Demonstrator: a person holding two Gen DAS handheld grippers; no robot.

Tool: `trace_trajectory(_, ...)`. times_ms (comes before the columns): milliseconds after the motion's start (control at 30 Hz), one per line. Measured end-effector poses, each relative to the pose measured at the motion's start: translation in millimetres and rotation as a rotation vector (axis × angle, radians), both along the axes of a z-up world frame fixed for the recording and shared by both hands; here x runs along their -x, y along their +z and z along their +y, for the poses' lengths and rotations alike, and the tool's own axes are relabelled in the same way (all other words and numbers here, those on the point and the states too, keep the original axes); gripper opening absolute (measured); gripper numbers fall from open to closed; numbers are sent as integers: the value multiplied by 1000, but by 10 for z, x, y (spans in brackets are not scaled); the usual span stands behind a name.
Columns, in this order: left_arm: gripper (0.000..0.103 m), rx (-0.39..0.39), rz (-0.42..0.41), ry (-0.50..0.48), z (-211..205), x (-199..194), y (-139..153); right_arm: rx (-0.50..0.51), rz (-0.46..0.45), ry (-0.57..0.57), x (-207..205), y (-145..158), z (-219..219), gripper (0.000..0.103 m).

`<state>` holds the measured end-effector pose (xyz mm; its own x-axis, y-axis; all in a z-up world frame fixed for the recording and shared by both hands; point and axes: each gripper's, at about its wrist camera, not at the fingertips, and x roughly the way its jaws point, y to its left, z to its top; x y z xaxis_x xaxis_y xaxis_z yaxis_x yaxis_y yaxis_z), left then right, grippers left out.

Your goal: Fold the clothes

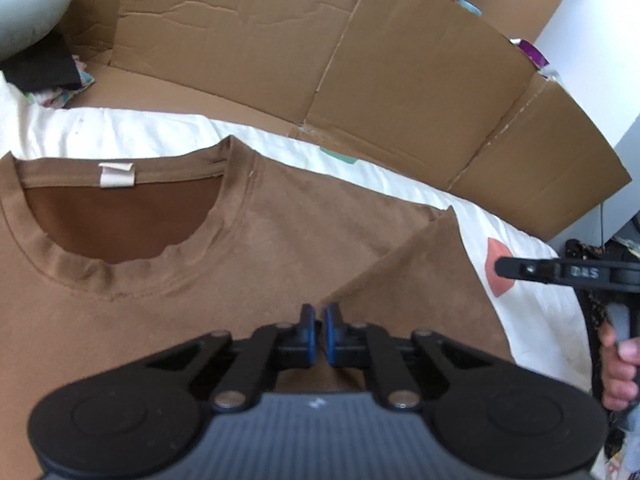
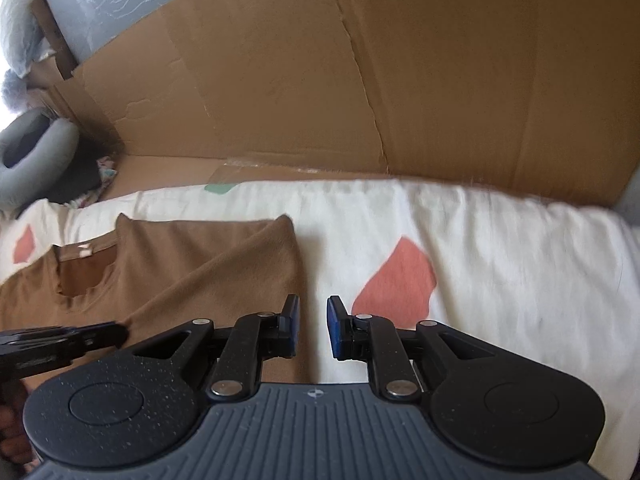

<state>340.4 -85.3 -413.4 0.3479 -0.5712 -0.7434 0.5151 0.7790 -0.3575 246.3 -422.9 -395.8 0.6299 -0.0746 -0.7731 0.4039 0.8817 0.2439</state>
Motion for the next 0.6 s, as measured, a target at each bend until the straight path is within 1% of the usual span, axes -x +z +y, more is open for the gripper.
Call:
trace_trajectory(67, 4, 10, 5, -8, 12, 6, 71, -5, 10, 3, -92, -13, -21, 24)
trace_trajectory(167, 3, 30, 8, -28, 18, 21, 176, 19, 7, 33, -231, 0, 8, 26)
trace_trajectory(333, 3, 52, 16, -51, 37, 53, 306, 35, 14, 43, -429, -4, 31, 26)
trace_trajectory(467, 3, 57, 33, -49, 39, 46, 337, 45, 38, 75, -539, -37, 115, 26)
trace_trajectory(600, 3, 52, 39, -46, 48, 19, 343, 58, 63, 83, -634, -101, 138, 26)
